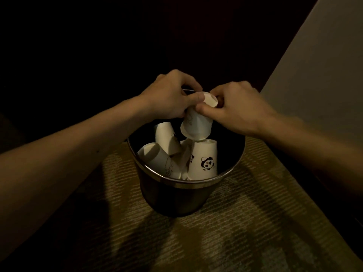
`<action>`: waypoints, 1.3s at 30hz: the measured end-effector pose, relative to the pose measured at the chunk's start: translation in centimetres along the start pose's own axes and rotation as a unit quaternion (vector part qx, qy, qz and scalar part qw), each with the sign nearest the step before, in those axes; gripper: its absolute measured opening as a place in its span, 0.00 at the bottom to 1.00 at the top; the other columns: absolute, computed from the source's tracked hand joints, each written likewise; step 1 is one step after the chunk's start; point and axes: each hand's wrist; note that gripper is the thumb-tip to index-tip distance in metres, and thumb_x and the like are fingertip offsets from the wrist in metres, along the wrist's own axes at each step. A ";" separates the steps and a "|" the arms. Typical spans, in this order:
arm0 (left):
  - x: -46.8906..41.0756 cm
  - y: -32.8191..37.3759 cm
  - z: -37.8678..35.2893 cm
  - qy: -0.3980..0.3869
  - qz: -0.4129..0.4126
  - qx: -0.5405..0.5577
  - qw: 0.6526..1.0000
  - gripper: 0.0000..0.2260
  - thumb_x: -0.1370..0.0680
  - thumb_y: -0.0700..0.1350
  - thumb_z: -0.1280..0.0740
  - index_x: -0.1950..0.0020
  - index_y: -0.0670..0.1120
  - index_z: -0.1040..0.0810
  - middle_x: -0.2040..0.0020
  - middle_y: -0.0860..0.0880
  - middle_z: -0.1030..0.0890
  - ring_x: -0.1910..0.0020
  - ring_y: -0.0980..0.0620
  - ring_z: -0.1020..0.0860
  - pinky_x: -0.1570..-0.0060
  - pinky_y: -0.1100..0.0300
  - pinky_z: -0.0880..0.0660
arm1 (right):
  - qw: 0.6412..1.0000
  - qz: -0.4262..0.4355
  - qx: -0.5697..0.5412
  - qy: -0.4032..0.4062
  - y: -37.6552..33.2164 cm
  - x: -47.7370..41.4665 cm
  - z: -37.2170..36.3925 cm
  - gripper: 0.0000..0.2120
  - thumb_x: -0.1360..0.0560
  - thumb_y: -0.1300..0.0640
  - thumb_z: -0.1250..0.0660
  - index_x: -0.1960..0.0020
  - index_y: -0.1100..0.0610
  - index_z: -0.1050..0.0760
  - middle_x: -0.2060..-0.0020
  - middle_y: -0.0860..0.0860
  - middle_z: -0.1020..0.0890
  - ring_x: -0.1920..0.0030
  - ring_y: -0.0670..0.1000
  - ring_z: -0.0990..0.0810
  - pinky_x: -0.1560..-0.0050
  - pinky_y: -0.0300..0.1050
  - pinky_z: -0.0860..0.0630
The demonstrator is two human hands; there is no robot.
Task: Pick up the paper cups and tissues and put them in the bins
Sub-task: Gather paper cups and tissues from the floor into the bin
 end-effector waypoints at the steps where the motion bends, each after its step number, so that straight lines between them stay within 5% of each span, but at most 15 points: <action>1: -0.3 -0.3 -0.3 0.006 -0.006 -0.013 1.000 0.14 0.22 0.53 0.33 0.37 0.52 0.23 0.54 0.54 0.20 0.59 0.57 0.18 0.63 0.65 0.19 | 1.000 -0.007 0.001 0.000 0.2 -0.1 -0.5 0.20 0.25 0.39 0.35 0.45 0.54 0.21 0.59 0.49 0.20 0.59 0.48 0.22 0.59 0.49 0.22; 3: -0.7 -0.8 -0.9 0.004 -0.020 -0.044 0.999 0.13 0.22 0.50 0.32 0.39 0.51 0.22 0.52 0.51 0.18 0.57 0.59 0.20 0.57 0.63 0.19 | 0.999 -0.014 0.029 -0.019 0.7 -0.2 -1.7 0.21 0.25 0.38 0.35 0.42 0.54 0.24 0.56 0.50 0.20 0.58 0.49 0.22 0.58 0.48 0.22; 7: -0.8 -2.0 -2.1 -0.020 -0.031 -0.081 0.996 0.14 0.23 0.46 0.30 0.37 0.49 0.23 0.53 0.52 0.17 0.63 0.66 0.23 0.65 0.72 0.27 | 0.993 -0.021 0.092 -0.067 1.1 0.3 -3.3 0.25 0.25 0.37 0.36 0.38 0.54 0.26 0.51 0.53 0.20 0.53 0.53 0.21 0.52 0.52 0.22; 14: -1.6 -0.7 -1.1 -0.050 -0.042 -0.138 0.988 0.07 0.22 0.53 0.33 0.46 0.54 0.20 0.59 0.60 0.22 0.61 0.64 0.24 0.65 0.70 0.32 | 1.000 -0.012 -0.013 -0.021 1.2 3.0 -0.6 0.22 0.23 0.43 0.35 0.34 0.53 0.28 0.48 0.49 0.20 0.51 0.48 0.22 0.54 0.44 0.25; 18: -1.7 5.6 -2.1 -0.004 -0.138 -0.144 0.980 0.12 0.23 0.56 0.32 0.63 0.51 0.21 0.72 0.55 0.23 0.71 0.64 0.25 0.77 0.71 0.36 | 0.994 -0.079 -0.071 0.020 3.8 8.9 4.5 0.09 0.27 0.41 0.35 0.54 0.45 0.26 0.66 0.43 0.23 0.66 0.41 0.25 0.66 0.43 0.27; 21: -1.2 14.0 -5.6 -0.063 -0.222 -0.117 0.966 0.16 0.25 0.56 0.30 0.68 0.48 0.24 0.75 0.57 0.24 0.77 0.62 0.26 0.80 0.71 0.35 | 0.978 -0.175 -0.109 0.016 7.3 17.0 8.9 0.14 0.34 0.36 0.37 0.59 0.47 0.27 0.71 0.42 0.23 0.72 0.41 0.26 0.72 0.43 0.29; 26: 3.5 31.8 -13.4 -0.145 -0.440 -0.121 0.878 0.16 0.28 0.65 0.37 0.63 0.53 0.25 0.67 0.61 0.22 0.68 0.63 0.24 0.75 0.64 0.35 | 0.942 -0.279 -0.167 -0.083 12.2 35.3 16.7 0.06 0.26 0.53 0.30 0.49 0.48 0.22 0.60 0.47 0.18 0.64 0.42 0.21 0.61 0.46 0.22; 29: 9.8 40.4 -20.2 -0.214 -0.538 -0.126 0.805 0.15 0.28 0.65 0.36 0.64 0.54 0.26 0.70 0.56 0.23 0.71 0.60 0.25 0.75 0.63 0.35 | 0.884 -0.408 -0.200 -0.109 13.7 47.2 21.5 0.10 0.26 0.46 0.30 0.45 0.40 0.25 0.52 0.39 0.20 0.53 0.40 0.20 0.51 0.40 0.21; 33: 19.8 48.2 -29.9 -0.278 -0.645 -0.140 0.698 0.16 0.26 0.65 0.42 0.65 0.54 0.33 0.71 0.56 0.31 0.69 0.59 0.29 0.72 0.61 0.34 | 0.832 -0.524 -0.178 -0.023 12.7 62.4 24.0 0.08 0.28 0.39 0.32 0.52 0.41 0.24 0.59 0.38 0.20 0.60 0.40 0.21 0.60 0.34 0.25; 39: 34.0 54.1 -43.7 -0.410 -0.669 -0.104 0.611 0.13 0.24 0.61 0.37 0.61 0.53 0.28 0.66 0.57 0.28 0.65 0.59 0.29 0.68 0.61 0.35 | 0.708 -0.655 -0.199 0.172 9.2 81.7 19.6 0.07 0.29 0.43 0.30 0.53 0.43 0.23 0.58 0.43 0.20 0.60 0.43 0.21 0.60 0.38 0.22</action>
Point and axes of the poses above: each hand's wrist, its own x-axis away from the middle knuckle, its own z-axis out of the back of the hand, y = z × x
